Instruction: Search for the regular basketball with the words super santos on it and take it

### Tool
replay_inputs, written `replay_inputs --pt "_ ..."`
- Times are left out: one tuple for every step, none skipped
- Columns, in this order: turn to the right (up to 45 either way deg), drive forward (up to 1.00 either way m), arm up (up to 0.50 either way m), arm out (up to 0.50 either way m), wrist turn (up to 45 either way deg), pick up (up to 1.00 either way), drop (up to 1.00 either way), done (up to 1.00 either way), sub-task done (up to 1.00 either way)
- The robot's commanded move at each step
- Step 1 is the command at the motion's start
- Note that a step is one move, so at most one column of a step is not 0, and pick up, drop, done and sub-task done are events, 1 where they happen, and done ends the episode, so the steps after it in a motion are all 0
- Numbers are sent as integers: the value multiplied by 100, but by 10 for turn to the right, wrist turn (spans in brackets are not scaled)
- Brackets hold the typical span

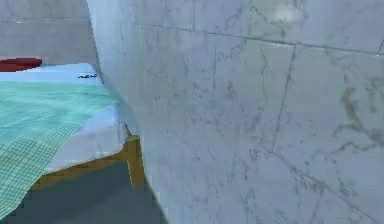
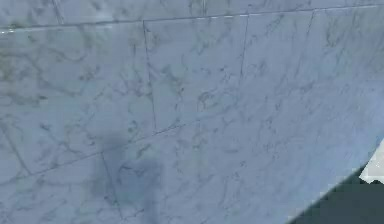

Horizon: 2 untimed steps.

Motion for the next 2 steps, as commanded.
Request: replay_inputs --pt "-450 0 0 0 0 0 0 0 0" --pt "-450 0 0 0 0 0 0 0 0"
